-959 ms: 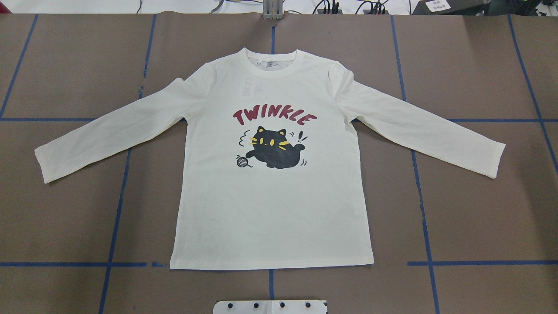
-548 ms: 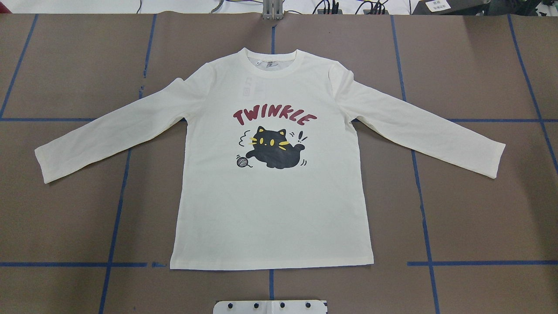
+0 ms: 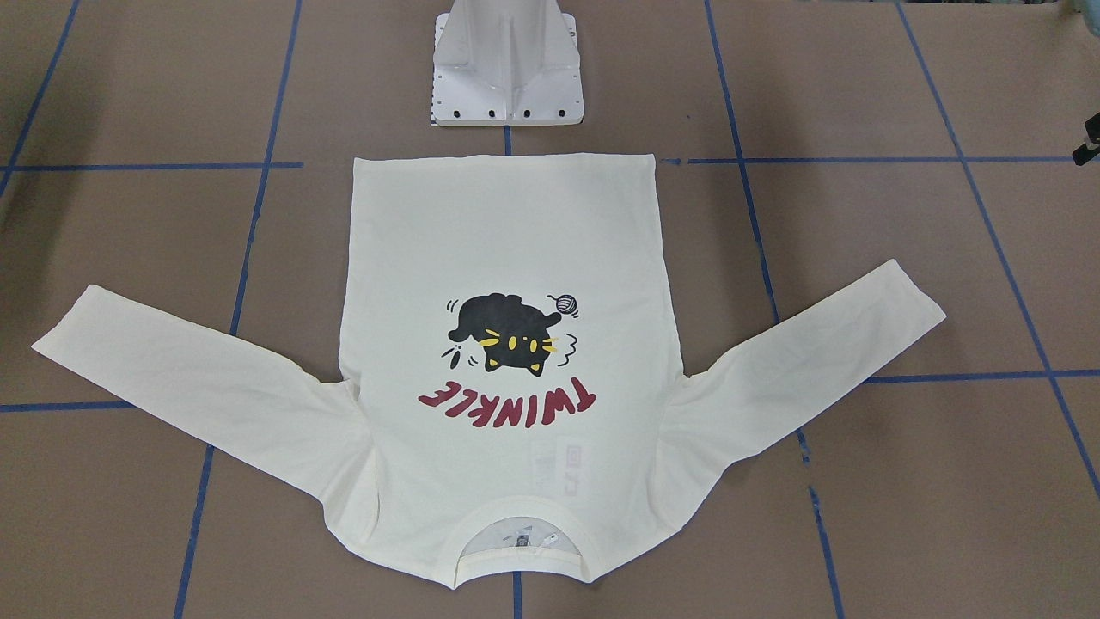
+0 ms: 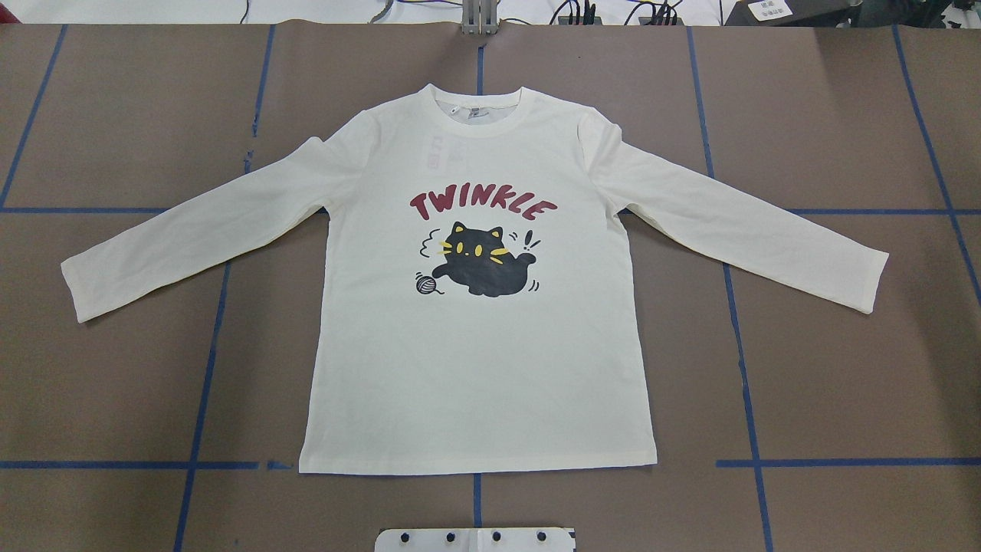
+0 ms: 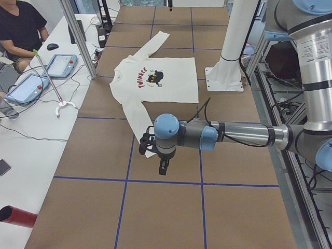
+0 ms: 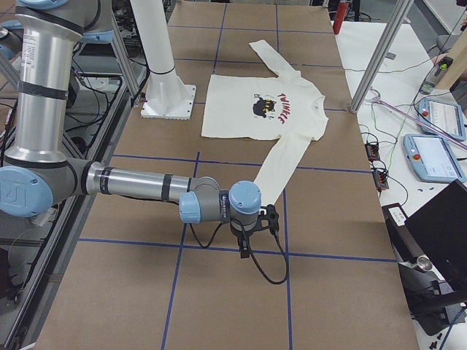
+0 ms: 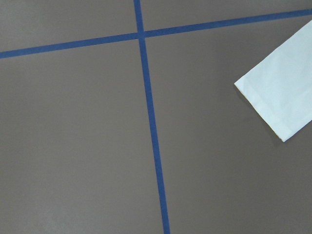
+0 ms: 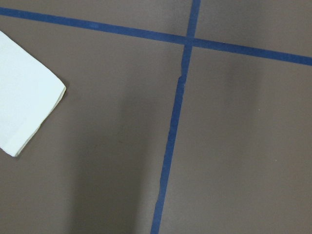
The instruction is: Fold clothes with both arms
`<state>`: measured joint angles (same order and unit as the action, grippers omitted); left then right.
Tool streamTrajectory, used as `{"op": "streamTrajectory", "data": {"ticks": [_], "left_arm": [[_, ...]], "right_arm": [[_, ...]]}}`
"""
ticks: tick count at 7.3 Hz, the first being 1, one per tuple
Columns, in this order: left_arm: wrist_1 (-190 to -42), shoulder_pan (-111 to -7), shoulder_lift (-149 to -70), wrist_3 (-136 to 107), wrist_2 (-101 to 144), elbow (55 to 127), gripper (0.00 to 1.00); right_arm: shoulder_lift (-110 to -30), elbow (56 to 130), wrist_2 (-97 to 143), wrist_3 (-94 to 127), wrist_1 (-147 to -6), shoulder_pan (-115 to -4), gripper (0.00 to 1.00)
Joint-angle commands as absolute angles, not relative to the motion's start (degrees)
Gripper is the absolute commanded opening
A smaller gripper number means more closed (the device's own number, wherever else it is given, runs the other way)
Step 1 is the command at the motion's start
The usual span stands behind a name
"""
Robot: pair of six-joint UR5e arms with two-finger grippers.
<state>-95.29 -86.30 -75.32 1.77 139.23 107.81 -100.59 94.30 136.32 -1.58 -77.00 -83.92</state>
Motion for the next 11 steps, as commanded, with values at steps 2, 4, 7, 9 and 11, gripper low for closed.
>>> {"op": "streamTrajectory", "data": {"ticks": [2, 4, 7, 9, 11], "left_arm": [[-102.9, -86.3, -75.2, 2.4, 139.8, 107.3, 1.00], [-104.1, -86.3, -75.2, 2.2, 139.9, 107.4, 1.00], [-106.1, -86.3, -75.1, 2.2, 139.8, 107.2, 1.00], [-106.2, -86.3, -75.0, 2.2, 139.8, 107.1, 1.00], [-106.2, -86.3, -75.0, 2.3, 139.8, 107.1, 1.00]], "right_arm": [[-97.9, 90.3, 136.5, 3.4, -69.7, -78.3, 1.00], [-92.6, 87.5, 136.7, 14.0, -69.4, -74.9, 0.99], [-89.8, 81.7, 136.0, 33.3, -52.4, -69.5, 0.92], [-88.5, 81.1, 132.9, 37.8, -51.2, -65.5, 0.85], [-86.7, 77.7, 133.0, 37.8, -51.2, -65.2, 0.81]]}}
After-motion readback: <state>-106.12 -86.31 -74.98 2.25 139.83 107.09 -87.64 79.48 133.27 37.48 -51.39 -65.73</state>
